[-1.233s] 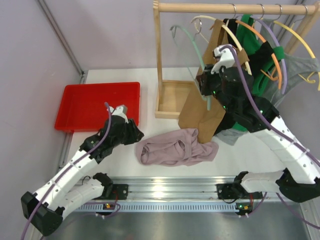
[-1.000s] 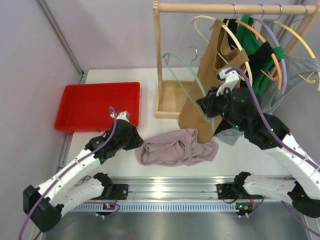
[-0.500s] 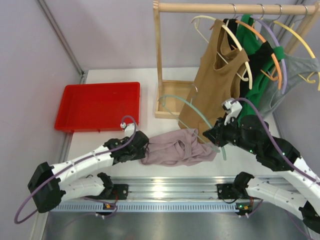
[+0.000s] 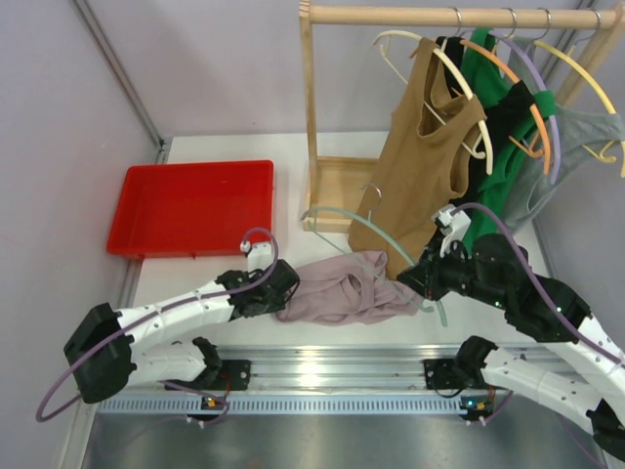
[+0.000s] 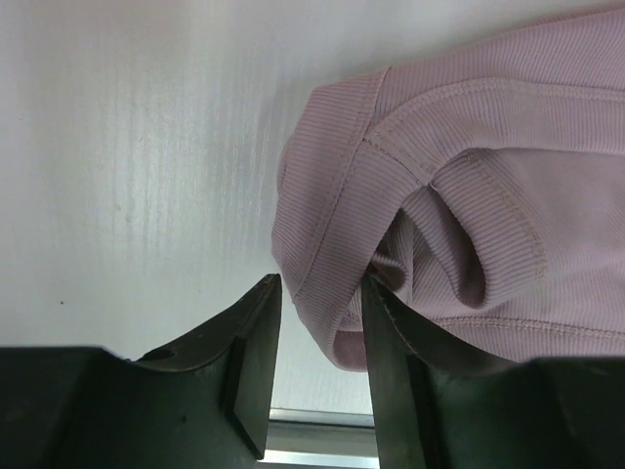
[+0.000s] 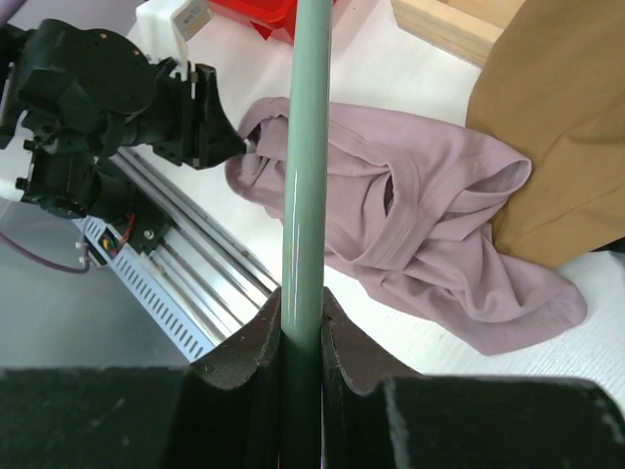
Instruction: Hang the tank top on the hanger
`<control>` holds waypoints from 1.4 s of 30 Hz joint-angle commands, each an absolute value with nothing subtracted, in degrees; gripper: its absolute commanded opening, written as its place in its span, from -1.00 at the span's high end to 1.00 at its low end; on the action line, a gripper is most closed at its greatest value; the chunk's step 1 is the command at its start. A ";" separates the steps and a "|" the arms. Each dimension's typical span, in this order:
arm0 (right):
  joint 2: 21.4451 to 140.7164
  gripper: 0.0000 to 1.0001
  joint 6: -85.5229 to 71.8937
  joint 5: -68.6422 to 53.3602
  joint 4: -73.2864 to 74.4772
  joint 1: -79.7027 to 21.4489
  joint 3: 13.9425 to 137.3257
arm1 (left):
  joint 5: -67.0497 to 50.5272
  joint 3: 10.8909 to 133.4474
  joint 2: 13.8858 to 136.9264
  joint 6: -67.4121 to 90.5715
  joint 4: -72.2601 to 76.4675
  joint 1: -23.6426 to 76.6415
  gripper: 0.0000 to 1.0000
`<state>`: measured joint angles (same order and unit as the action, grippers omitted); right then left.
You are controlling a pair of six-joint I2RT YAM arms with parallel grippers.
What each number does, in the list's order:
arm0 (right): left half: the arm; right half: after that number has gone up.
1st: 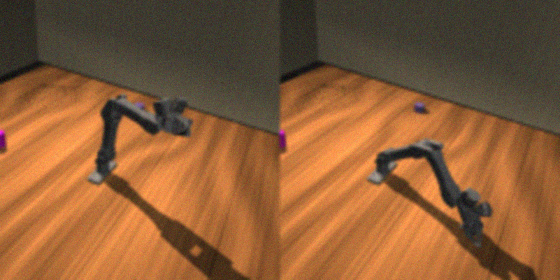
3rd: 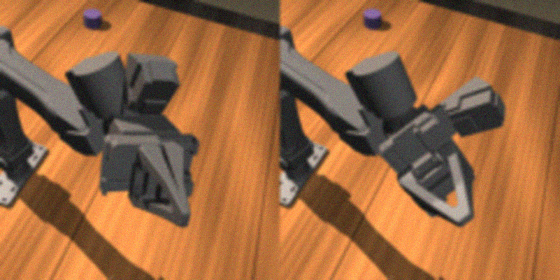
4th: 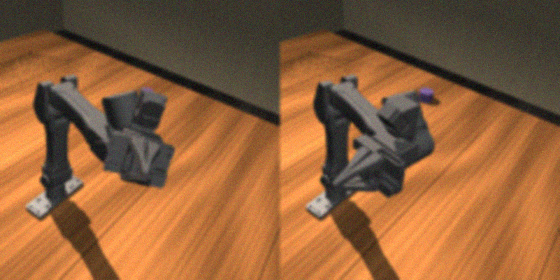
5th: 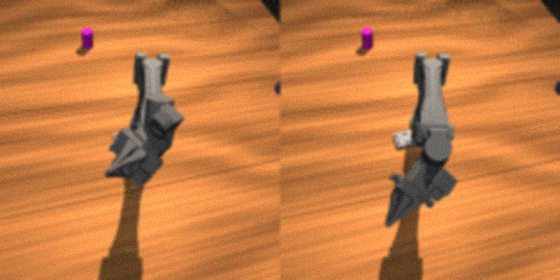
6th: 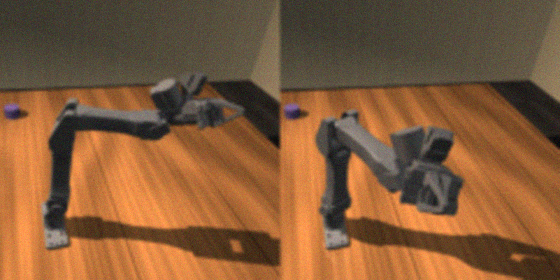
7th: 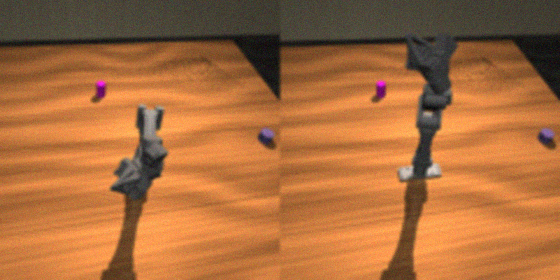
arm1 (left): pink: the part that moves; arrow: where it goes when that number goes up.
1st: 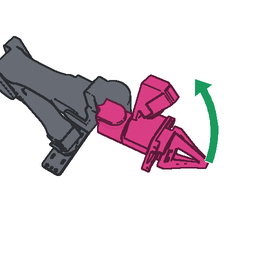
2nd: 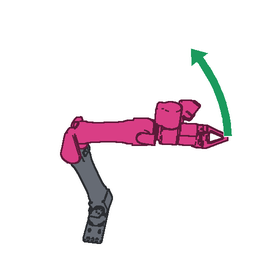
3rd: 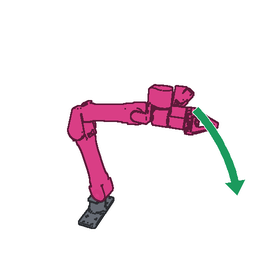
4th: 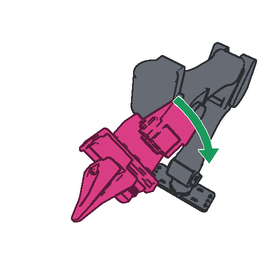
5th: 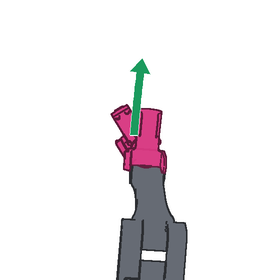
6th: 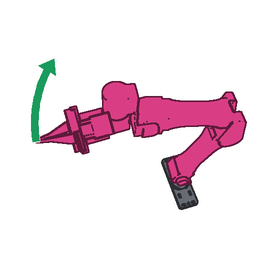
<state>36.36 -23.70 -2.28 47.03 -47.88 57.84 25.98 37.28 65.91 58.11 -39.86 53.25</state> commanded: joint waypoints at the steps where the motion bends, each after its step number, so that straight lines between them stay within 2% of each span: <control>1: 35.07 1.00 -24.52 -4.65 44.74 -48.60 59.24 | 28.82 38.23 66.88 57.30 -37.18 53.52 0.13; 7: 35.16 1.00 -24.87 -5.62 45.26 -48.60 58.54 | 30.93 37.44 67.94 58.18 -35.25 53.44 0.20; 9: 35.16 1.00 -24.79 -6.24 45.61 -48.60 58.54 | 31.55 37.44 68.29 58.36 -34.98 53.44 0.38; 10: 35.16 1.00 -24.79 -6.76 45.70 -48.60 58.54 | 31.73 37.53 68.64 58.36 -34.98 53.44 0.57; 14: 34.81 1.00 -24.35 -7.82 46.75 -48.60 58.71 | 32.61 38.23 68.91 58.80 -36.03 53.35 0.98; 30: 31.20 1.00 -23.82 -21.70 51.59 -48.60 55.55 | 32.78 44.73 63.02 56.16 -40.43 52.29 1.00; 42: 30.68 1.00 -23.81 -21.09 50.29 -48.60 51.60 | 30.77 47.19 61.88 53.97 -40.96 51.86 1.00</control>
<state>31.48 -23.20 -19.88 54.92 -47.90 52.12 31.03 44.31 63.40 55.44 -40.77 52.10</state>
